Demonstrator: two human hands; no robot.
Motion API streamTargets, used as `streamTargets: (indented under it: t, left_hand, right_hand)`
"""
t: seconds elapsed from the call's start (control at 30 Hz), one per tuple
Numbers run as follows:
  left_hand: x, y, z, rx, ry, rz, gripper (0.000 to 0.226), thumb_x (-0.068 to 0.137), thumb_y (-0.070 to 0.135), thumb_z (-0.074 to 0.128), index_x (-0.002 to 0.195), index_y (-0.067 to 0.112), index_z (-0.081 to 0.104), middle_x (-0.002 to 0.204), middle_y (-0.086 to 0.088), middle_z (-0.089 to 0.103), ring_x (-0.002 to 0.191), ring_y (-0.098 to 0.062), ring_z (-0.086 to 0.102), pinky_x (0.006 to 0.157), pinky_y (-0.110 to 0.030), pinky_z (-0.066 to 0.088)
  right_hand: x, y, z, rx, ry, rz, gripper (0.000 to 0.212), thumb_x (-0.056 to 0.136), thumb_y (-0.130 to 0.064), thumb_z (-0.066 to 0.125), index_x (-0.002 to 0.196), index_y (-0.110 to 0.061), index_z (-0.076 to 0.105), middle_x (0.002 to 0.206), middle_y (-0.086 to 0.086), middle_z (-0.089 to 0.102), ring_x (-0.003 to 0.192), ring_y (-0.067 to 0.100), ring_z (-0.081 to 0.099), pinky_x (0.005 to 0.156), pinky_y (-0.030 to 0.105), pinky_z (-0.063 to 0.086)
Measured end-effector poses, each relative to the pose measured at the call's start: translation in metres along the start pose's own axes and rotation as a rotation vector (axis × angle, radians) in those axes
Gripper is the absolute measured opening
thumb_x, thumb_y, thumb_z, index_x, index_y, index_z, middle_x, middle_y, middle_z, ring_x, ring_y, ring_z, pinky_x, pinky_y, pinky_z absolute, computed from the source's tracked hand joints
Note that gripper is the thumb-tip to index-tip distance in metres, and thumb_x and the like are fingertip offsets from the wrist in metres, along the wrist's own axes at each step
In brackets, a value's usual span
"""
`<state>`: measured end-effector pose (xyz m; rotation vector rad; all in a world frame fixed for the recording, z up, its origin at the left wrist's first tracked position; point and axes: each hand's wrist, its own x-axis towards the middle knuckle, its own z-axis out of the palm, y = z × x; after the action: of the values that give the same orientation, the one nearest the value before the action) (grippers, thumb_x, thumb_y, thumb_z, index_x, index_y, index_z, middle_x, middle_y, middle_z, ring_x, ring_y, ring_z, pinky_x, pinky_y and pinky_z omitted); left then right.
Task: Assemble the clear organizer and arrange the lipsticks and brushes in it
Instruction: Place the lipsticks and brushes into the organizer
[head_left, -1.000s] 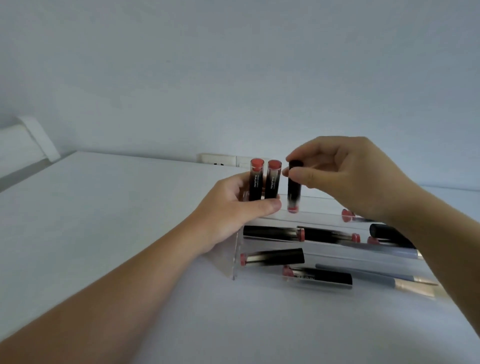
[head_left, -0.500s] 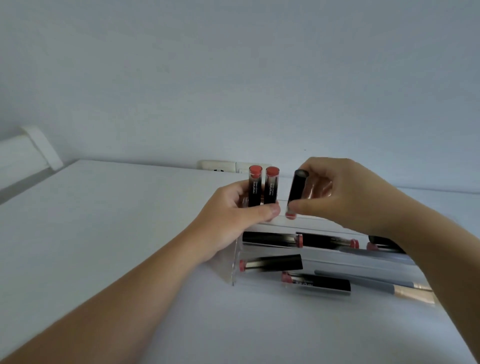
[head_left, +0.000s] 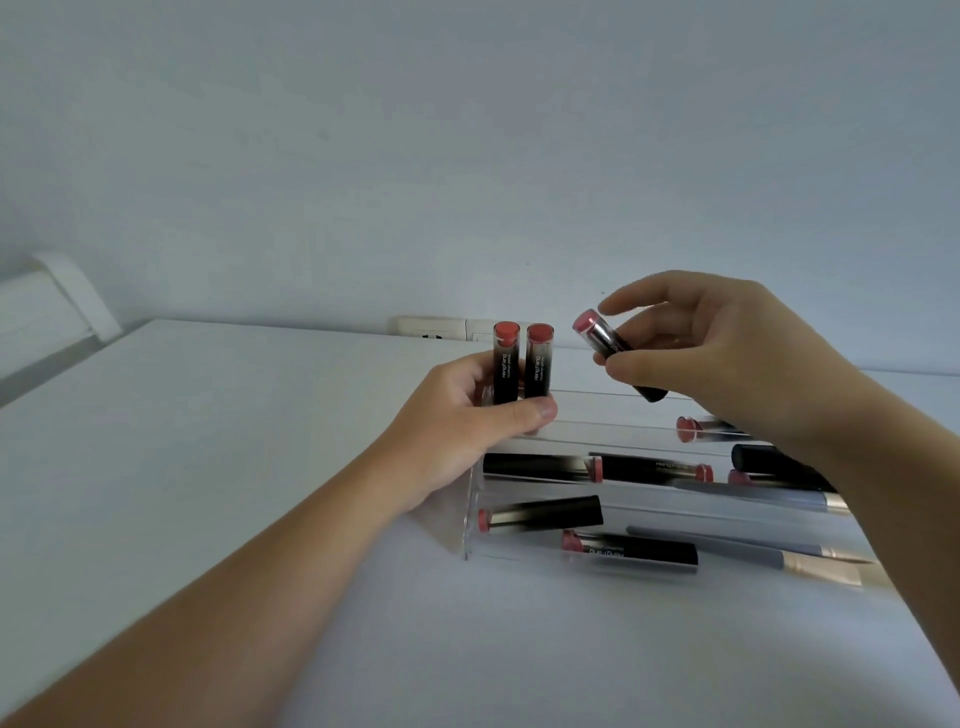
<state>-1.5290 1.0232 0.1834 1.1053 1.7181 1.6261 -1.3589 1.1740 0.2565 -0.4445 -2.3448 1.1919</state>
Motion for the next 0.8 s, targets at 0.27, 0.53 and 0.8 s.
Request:
streamTargets:
  t: [0.27,0.53,0.8]
  left_hand:
    - [0.000,0.002,0.001,0.007,-0.012,0.010,0.022,0.078,0.023,0.082,0.099,0.024,0.075,0.098,-0.004,0.078,0.089,-0.018,0.076,0.084,-0.030,0.060]
    - [0.000,0.002,0.002,0.010,-0.006,0.016,0.028,0.080,0.024,0.080,0.106,0.019,0.074,0.100,-0.008,0.078,0.092,-0.022,0.075,0.092,-0.039,0.058]
    - [0.000,0.001,0.003,-0.001,-0.002,0.030,0.028,0.078,0.026,0.078,0.105,0.023,0.075,0.103,-0.012,0.077,0.100,-0.030,0.073,0.099,-0.052,0.053]
  right_hand:
    - [-0.002,-0.006,0.010,0.074,0.054,0.036,0.020,0.075,-0.020,0.081,0.093,-0.024,0.073,0.086,-0.007,0.079,0.080,0.020,0.074,0.075,0.048,0.060]
    - [-0.001,-0.001,0.027,-0.006,0.015,-0.041,0.022,0.075,-0.014,0.082,0.090,-0.020,0.067,0.078,-0.005,0.077,0.076,0.013,0.074,0.078,0.028,0.058]
    - [0.000,0.006,0.034,-0.043,0.038,-0.044,0.026,0.078,-0.014,0.081,0.094,-0.023,0.064,0.077,-0.011,0.076,0.072,0.006,0.073,0.072,0.018,0.055]
